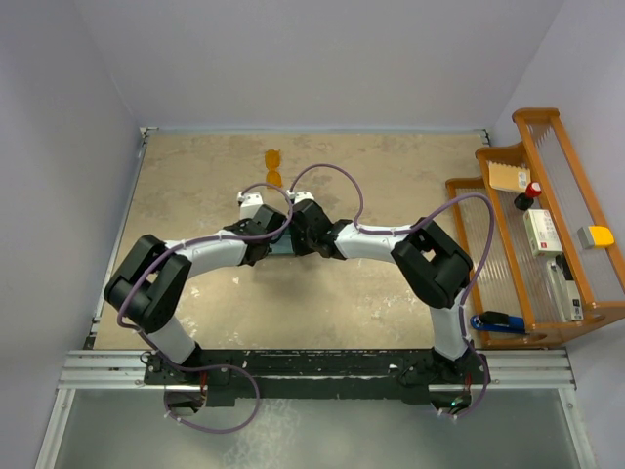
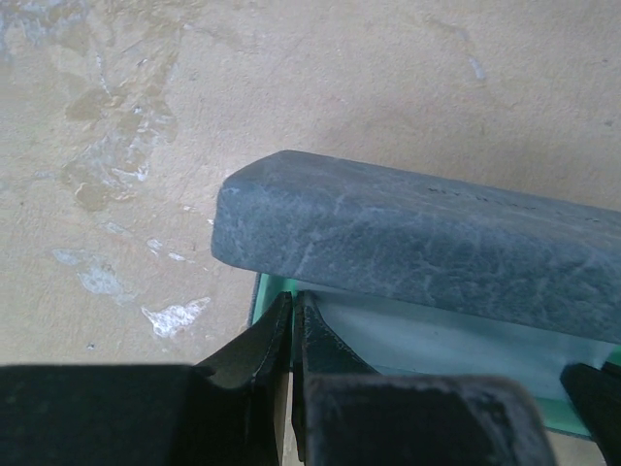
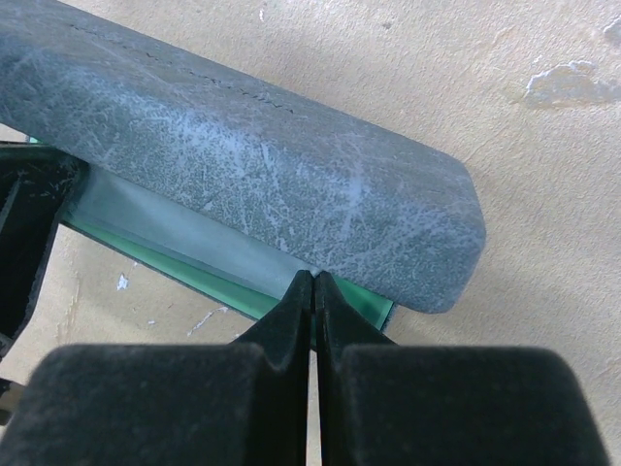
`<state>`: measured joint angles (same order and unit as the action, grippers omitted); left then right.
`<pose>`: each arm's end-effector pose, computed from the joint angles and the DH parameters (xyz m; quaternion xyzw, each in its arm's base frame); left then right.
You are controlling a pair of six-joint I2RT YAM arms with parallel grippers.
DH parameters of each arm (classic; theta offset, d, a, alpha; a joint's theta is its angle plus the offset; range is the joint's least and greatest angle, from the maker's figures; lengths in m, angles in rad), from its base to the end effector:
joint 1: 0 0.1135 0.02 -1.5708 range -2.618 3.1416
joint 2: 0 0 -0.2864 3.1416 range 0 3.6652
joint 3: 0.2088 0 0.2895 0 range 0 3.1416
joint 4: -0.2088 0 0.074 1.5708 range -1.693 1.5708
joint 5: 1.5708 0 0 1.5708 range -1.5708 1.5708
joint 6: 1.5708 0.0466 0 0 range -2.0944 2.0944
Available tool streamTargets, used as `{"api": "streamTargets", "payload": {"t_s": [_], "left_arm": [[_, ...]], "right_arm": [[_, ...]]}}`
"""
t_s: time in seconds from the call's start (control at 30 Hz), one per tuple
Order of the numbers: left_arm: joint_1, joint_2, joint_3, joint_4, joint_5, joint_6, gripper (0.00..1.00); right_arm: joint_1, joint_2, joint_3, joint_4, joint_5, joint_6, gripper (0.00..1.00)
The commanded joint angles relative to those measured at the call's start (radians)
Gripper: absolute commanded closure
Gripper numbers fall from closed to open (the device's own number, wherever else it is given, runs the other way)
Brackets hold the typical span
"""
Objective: Organize the sunglasses
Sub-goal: Place the glasses cleaning cloth in the sunglasses case.
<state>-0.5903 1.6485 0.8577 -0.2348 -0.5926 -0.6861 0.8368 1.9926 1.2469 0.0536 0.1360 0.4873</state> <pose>0.2990 -0.1690 0.1436 -0.1226 0.9163 0.0724 0.3743 0.3252 0.3511 0.1500 -0.1285 0.8942 0.2124 0.3725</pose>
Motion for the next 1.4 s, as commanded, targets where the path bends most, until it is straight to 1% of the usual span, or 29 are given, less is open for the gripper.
{"api": "streamTargets", "payload": {"t_s": [0.0,0.37,0.47,0.5,0.57,0.63,0.7,0.83,1.0,1.17,1.23,1.3,1.37], "left_arm": [[0.012,-0.004,0.028,-0.023,-0.032,0.016,1.00],[0.012,-0.025,0.029,-0.043,-0.006,0.010,1.00],[0.012,-0.041,0.034,-0.050,-0.009,0.006,1.00],[0.013,-0.051,0.037,-0.055,-0.012,0.006,0.99],[0.012,-0.068,0.047,-0.063,-0.016,0.006,0.94],[0.012,-0.084,0.055,-0.069,-0.018,0.006,0.92],[0.012,-0.099,0.064,-0.073,-0.020,0.007,0.91],[0.012,-0.119,0.068,-0.078,-0.027,0.008,0.89],[0.012,-0.158,0.044,-0.036,-0.011,0.005,0.89],[0.012,-0.169,0.035,-0.023,-0.004,-0.001,0.90],[0.012,-0.178,0.026,-0.010,0.007,-0.002,0.94],[0.012,-0.187,0.015,0.004,0.010,-0.003,1.00],[0.012,-0.192,0.007,0.017,0.018,-0.009,1.00]], "right_arm": [[0.000,0.008,0.001,-0.012,0.013,0.000,1.00],[0.003,0.006,-0.006,-0.011,0.021,0.000,0.99],[0.003,-0.005,-0.015,-0.004,0.031,0.000,0.93],[0.004,-0.011,-0.018,-0.003,0.036,0.000,0.89],[0.004,-0.017,-0.018,-0.003,0.043,0.000,0.81],[0.004,-0.022,-0.015,-0.004,0.046,-0.002,0.77],[0.005,-0.029,-0.009,-0.010,0.052,-0.003,0.74],[0.005,-0.048,-0.002,-0.018,0.062,-0.009,0.73],[0.004,-0.078,0.006,-0.035,0.083,-0.019,0.66],[0.005,-0.114,0.005,-0.043,0.102,-0.024,0.63],[0.004,-0.129,0.003,-0.043,0.103,-0.026,0.66],[0.005,-0.145,-0.002,-0.034,0.101,-0.028,0.79],[0.005,-0.154,-0.008,-0.023,0.097,-0.030,0.96]]}}
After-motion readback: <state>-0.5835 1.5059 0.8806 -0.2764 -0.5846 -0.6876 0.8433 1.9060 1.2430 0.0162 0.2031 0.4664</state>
